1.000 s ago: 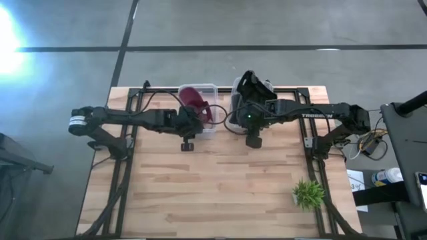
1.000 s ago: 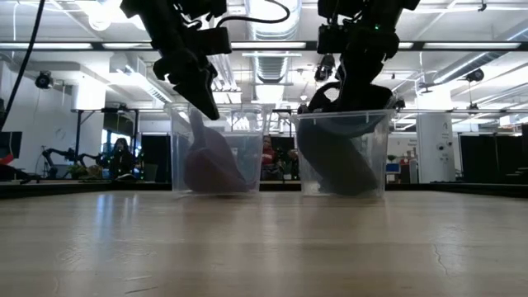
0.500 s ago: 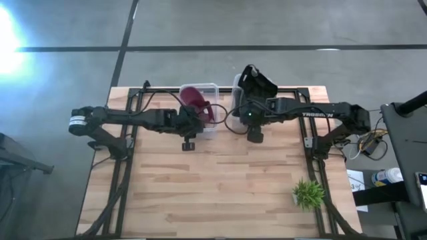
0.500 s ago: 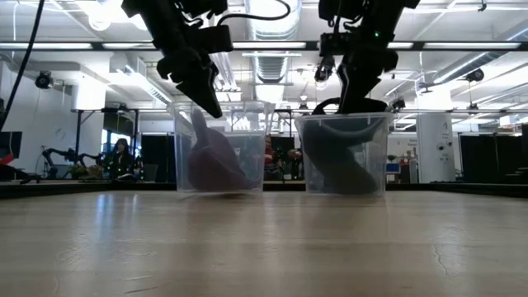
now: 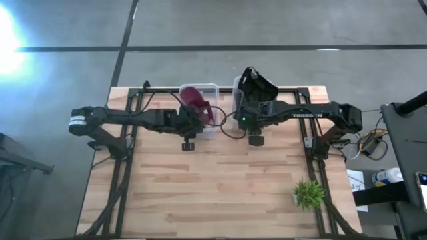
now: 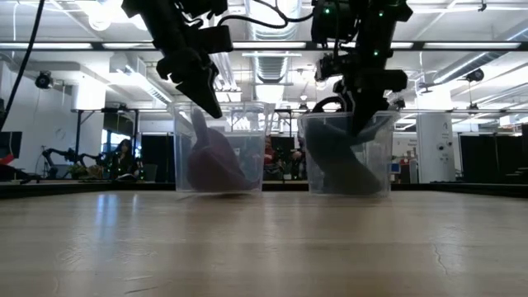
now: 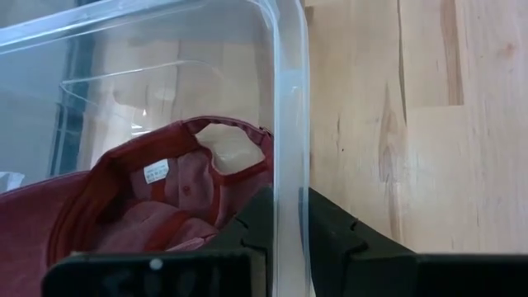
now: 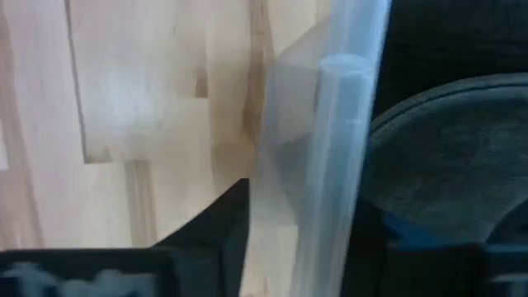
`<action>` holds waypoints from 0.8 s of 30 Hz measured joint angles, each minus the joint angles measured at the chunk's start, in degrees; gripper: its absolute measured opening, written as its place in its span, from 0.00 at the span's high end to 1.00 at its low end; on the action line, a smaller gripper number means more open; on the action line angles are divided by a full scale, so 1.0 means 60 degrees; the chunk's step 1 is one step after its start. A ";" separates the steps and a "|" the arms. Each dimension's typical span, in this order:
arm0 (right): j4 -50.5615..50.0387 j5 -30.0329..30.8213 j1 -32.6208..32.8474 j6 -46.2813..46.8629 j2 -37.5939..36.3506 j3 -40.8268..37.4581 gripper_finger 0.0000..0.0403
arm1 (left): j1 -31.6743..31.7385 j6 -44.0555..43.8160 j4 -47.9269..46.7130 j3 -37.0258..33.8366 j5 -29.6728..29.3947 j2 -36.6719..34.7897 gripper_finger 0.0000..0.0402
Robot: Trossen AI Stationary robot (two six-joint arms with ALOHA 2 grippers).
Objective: Pick & Place hat
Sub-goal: Adjust the transparent bins
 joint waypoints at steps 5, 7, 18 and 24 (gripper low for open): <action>-0.0464 -0.0034 0.0015 0.0008 -0.0324 -0.0007 0.85 | 0.0000 -0.0004 0.0022 0.0038 0.0048 0.0000 0.88; -0.0688 -0.0110 0.0011 0.0060 -0.0451 -0.0011 0.91 | 0.0000 -0.0004 0.0029 0.0055 0.0049 0.0000 0.88; -0.1000 -0.0249 0.0312 0.0005 -0.0699 -0.0022 0.87 | -0.0004 -0.0011 0.0051 0.0126 0.0034 0.0000 0.88; -0.0993 -0.0278 0.0729 0.0585 -0.0871 -0.0022 0.82 | -0.0004 -0.0301 -0.0023 0.0170 -0.0026 0.0000 0.87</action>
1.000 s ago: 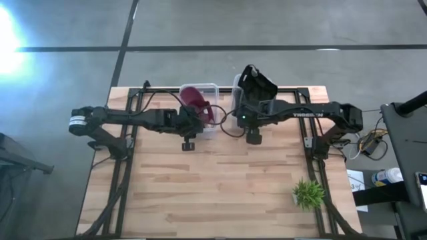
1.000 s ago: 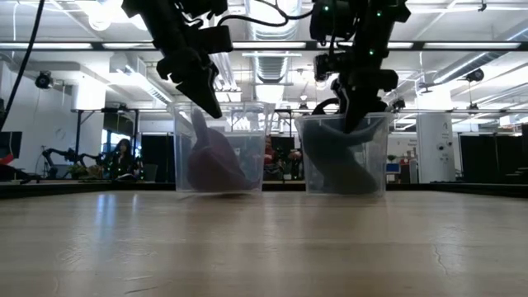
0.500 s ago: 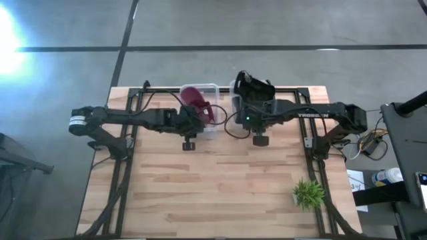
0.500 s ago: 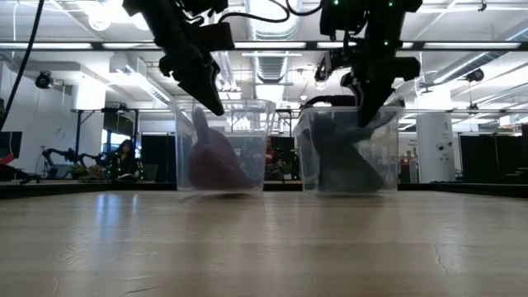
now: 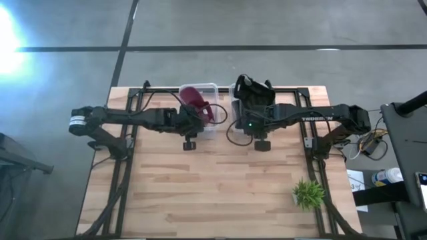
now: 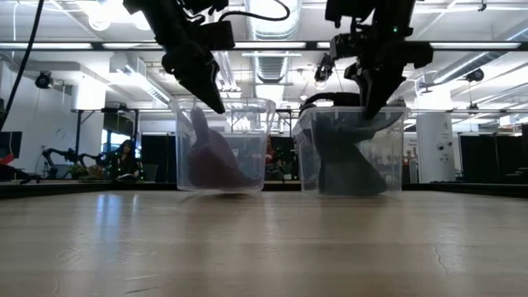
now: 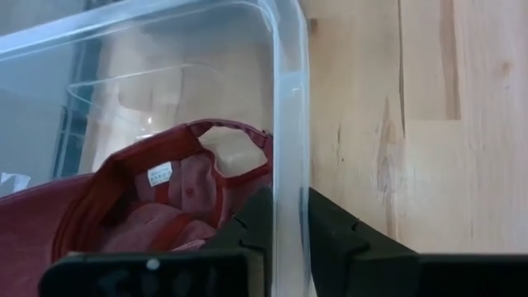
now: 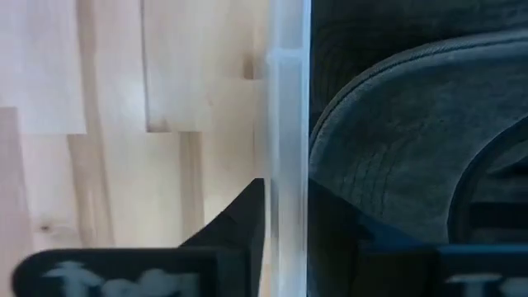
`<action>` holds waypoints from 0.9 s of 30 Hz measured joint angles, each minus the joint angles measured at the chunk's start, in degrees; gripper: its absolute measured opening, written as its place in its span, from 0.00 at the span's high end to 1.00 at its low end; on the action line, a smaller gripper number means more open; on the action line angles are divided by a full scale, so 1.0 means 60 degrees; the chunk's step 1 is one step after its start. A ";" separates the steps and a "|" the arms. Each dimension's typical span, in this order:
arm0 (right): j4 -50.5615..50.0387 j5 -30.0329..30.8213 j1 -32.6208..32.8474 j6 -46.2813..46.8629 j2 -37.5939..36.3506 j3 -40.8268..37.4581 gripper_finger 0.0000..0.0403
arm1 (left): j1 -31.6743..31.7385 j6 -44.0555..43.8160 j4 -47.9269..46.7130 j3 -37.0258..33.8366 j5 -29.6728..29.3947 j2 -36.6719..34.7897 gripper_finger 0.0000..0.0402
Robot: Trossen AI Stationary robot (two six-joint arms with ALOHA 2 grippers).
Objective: Pick & Place hat
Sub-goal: Adjust the transparent bins, then return to Home Position
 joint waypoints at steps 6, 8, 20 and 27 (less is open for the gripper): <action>0.0035 0.0067 0.0322 0.0177 -0.0419 0.0045 0.64 | -0.0035 0.0029 0.0003 0.0220 -0.0058 -0.0029 0.73; 0.0063 0.0069 0.0373 0.0189 -0.0660 0.0051 0.57 | -0.0091 0.0066 -0.0039 0.0317 -0.0316 -0.0044 0.67; -0.0102 0.0067 0.0440 0.2773 -0.2716 0.0587 0.37 | -0.0773 -0.2161 -0.2877 0.2534 -0.0406 -0.0190 0.56; 0.0130 0.0008 0.0997 0.3935 -0.4489 0.0574 0.37 | -0.0914 -0.2698 -0.2517 0.2790 0.1943 -0.1234 0.56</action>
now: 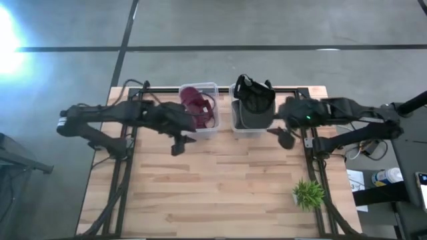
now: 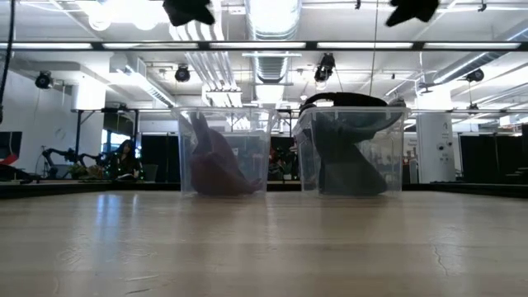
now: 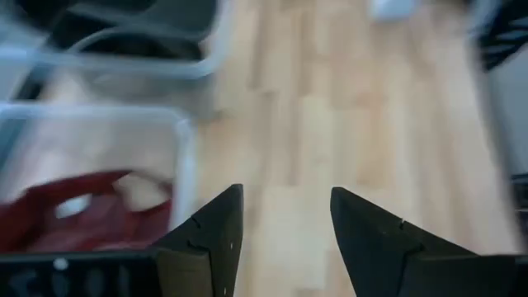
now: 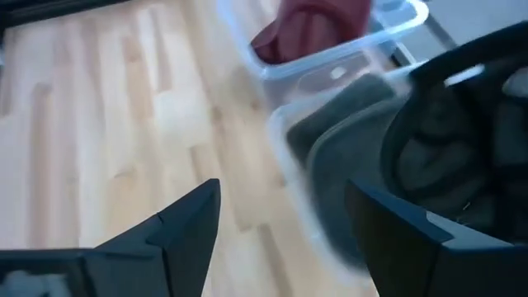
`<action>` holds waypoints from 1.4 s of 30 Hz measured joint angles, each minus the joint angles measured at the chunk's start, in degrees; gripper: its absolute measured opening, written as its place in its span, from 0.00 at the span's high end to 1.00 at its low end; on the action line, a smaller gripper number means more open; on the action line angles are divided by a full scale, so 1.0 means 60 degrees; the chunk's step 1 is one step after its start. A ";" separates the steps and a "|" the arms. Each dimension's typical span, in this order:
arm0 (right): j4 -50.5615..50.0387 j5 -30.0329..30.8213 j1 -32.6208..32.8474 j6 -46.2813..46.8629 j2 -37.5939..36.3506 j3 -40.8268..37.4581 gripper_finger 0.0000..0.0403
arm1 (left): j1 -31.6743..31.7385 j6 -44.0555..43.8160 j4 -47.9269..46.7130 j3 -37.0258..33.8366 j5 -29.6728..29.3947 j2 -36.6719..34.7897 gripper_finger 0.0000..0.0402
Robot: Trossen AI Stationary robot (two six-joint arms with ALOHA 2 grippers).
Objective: Pick & Place hat
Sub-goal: Return to Home Position
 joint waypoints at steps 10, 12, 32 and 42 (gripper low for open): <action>0.2075 -0.0754 0.0481 0.1549 -0.3829 -0.3306 0.38 | 0.0073 -0.1445 0.3154 -0.4334 0.0250 -0.3924 0.56; 0.2585 -0.0763 0.0478 0.1809 -0.4533 -0.3855 0.37 | 0.0073 -0.1717 0.3609 -0.4954 0.0251 -0.4697 0.56; 0.4970 -0.0757 0.0476 0.1873 -0.9716 -0.7129 0.37 | 0.0080 -0.2378 0.6795 -0.9198 0.0230 -0.9949 0.56; 0.6565 -0.0945 0.0476 0.1922 -0.9464 -0.8527 0.38 | 0.0080 -0.3263 0.7863 -1.1127 -0.0032 -1.1165 0.56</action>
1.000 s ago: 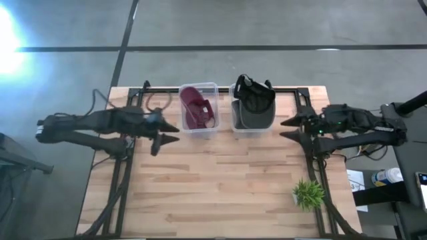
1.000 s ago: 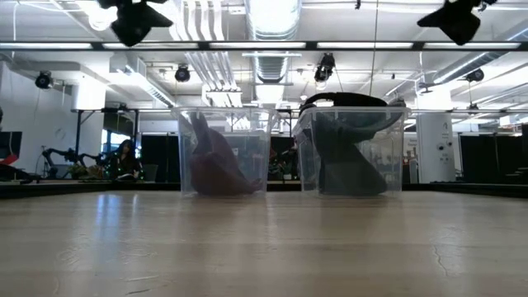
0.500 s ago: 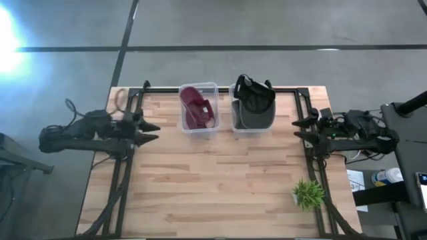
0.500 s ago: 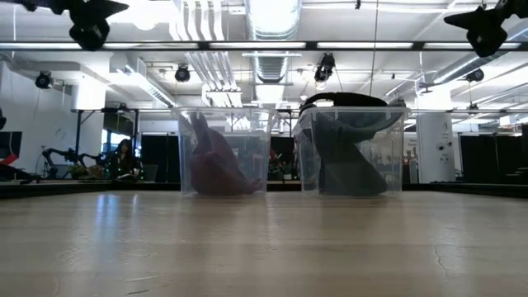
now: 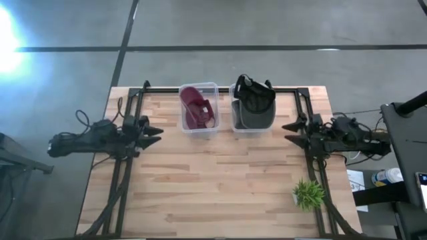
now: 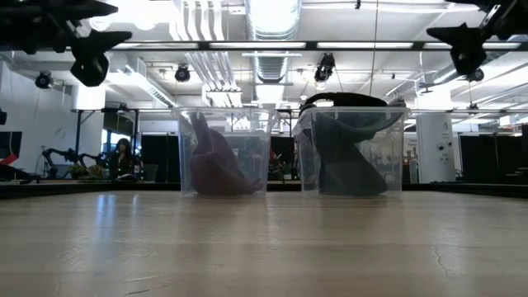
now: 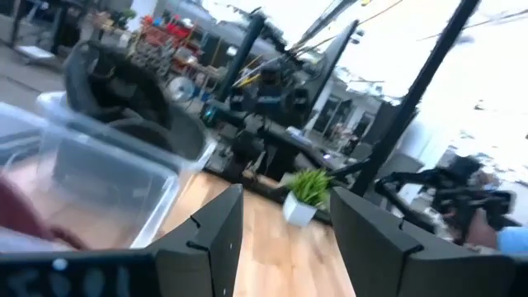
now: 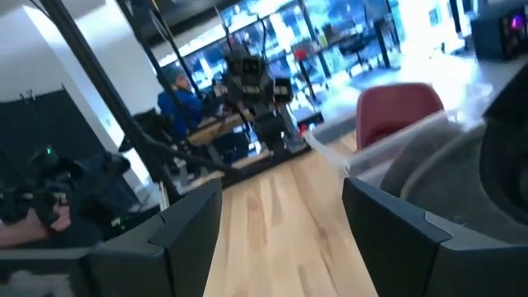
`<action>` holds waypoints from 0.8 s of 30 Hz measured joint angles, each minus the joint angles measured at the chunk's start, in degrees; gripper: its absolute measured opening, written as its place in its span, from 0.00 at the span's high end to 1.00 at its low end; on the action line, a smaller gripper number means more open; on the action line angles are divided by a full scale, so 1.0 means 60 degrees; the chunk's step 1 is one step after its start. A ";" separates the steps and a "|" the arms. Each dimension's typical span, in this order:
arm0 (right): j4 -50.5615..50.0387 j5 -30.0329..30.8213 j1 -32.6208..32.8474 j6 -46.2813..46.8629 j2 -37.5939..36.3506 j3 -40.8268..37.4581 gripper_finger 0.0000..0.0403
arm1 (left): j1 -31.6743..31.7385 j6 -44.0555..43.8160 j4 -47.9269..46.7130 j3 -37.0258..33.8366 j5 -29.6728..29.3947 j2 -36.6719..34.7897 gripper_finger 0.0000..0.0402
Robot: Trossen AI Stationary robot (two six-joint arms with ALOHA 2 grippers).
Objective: Pick & Place hat
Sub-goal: Return to Home Position
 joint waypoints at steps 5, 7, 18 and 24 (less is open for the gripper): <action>0.1433 0.0012 0.0001 -0.0218 -0.0142 -0.0884 0.38 | 0.0000 -0.0215 0.0347 -0.0450 -0.0417 -0.0210 0.56; 0.1651 0.0038 -0.0002 -0.0185 -0.0206 -0.1246 0.38 | 0.0000 -0.0224 0.0247 -0.0607 -0.0424 -0.0204 0.56; 0.3272 0.0177 0.0001 -0.0081 -0.0286 -0.2621 0.37 | -0.0007 -0.0224 0.0183 -0.1473 -0.0420 -0.0163 0.56; 0.3216 0.1471 -0.0002 0.0025 -0.0272 -0.3167 0.37 | -0.0007 -0.0218 0.0421 -0.2160 -0.0360 -0.0139 0.56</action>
